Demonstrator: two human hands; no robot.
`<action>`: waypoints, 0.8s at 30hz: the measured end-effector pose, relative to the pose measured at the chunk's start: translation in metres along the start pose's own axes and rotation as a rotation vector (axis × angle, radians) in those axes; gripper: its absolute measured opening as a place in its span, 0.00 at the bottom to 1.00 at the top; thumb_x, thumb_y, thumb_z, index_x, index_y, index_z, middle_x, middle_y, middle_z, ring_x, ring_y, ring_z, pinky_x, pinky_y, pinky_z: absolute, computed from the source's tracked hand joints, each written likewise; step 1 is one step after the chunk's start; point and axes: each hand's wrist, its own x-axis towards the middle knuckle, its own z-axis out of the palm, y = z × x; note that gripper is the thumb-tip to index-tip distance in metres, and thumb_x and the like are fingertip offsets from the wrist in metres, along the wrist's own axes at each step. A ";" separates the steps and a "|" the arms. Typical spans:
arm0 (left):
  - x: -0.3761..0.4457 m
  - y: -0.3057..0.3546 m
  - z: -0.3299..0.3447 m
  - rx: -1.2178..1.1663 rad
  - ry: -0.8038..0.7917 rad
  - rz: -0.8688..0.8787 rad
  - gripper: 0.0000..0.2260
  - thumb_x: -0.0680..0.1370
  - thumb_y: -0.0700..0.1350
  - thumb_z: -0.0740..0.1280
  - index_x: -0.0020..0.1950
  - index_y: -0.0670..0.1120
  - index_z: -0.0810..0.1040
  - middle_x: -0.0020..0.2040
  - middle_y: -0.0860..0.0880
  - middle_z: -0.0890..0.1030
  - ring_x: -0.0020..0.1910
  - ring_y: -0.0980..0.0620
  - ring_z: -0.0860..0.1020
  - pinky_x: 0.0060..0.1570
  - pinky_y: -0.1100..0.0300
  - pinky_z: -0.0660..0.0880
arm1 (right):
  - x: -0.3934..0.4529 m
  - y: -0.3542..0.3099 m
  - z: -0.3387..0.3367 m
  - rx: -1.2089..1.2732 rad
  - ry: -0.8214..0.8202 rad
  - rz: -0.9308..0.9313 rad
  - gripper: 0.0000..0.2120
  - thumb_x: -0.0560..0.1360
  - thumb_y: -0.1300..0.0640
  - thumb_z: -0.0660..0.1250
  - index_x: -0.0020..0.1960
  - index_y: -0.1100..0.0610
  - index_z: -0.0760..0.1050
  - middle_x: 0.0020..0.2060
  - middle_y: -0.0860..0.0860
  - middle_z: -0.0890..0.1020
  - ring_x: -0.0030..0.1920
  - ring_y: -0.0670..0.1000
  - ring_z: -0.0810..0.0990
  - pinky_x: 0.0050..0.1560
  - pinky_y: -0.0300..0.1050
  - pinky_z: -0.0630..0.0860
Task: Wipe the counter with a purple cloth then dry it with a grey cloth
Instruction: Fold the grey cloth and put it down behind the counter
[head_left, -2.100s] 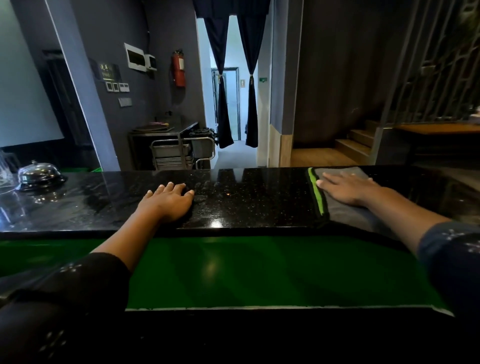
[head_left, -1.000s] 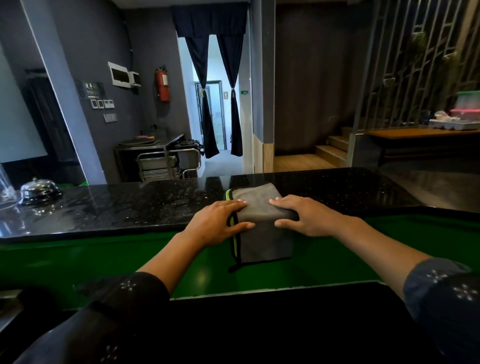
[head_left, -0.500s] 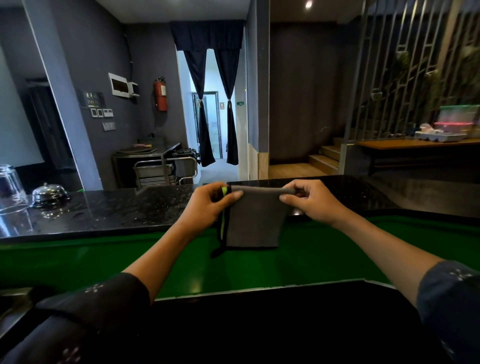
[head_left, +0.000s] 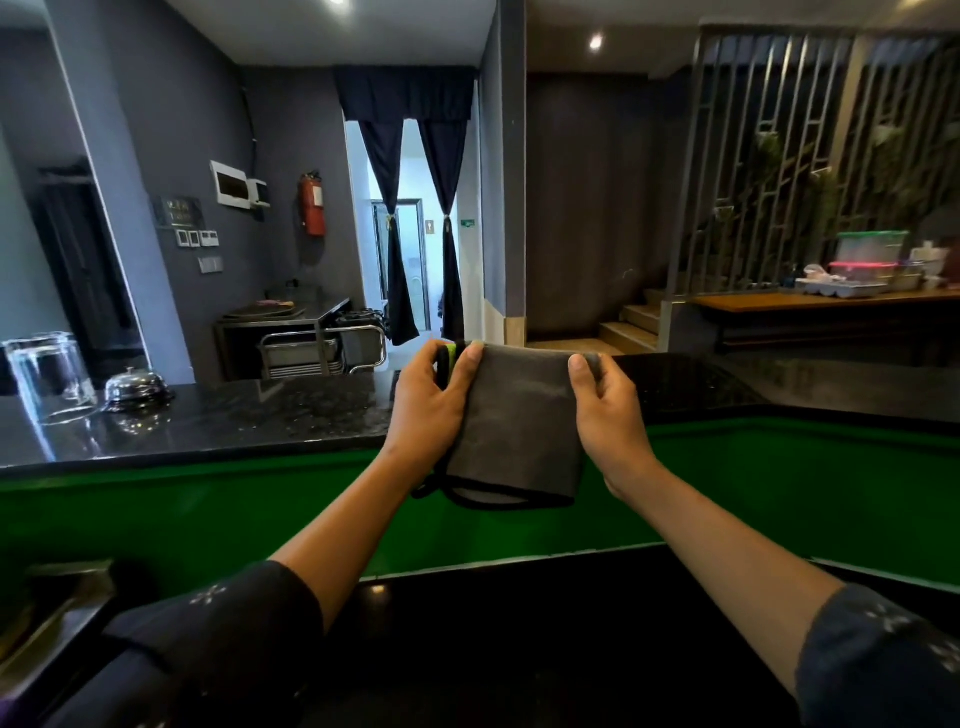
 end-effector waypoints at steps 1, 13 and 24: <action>-0.005 0.001 -0.006 0.008 0.003 -0.006 0.14 0.78 0.54 0.64 0.46 0.42 0.76 0.38 0.46 0.79 0.36 0.59 0.76 0.37 0.59 0.76 | -0.006 -0.001 0.004 -0.002 0.000 0.004 0.09 0.82 0.50 0.57 0.47 0.50 0.73 0.43 0.50 0.79 0.44 0.46 0.79 0.43 0.39 0.76; -0.073 0.008 -0.099 0.175 0.191 -0.150 0.17 0.77 0.55 0.65 0.46 0.40 0.76 0.42 0.39 0.80 0.38 0.51 0.76 0.42 0.49 0.77 | -0.069 -0.010 0.073 -0.027 -0.148 -0.045 0.12 0.81 0.50 0.59 0.48 0.59 0.72 0.37 0.49 0.76 0.36 0.43 0.75 0.36 0.30 0.73; -0.149 0.036 -0.217 0.420 0.415 -0.214 0.14 0.77 0.55 0.65 0.44 0.43 0.75 0.40 0.46 0.78 0.37 0.55 0.76 0.36 0.61 0.76 | -0.149 -0.038 0.177 0.103 -0.389 -0.029 0.15 0.81 0.49 0.60 0.45 0.62 0.71 0.37 0.55 0.76 0.38 0.52 0.75 0.40 0.48 0.74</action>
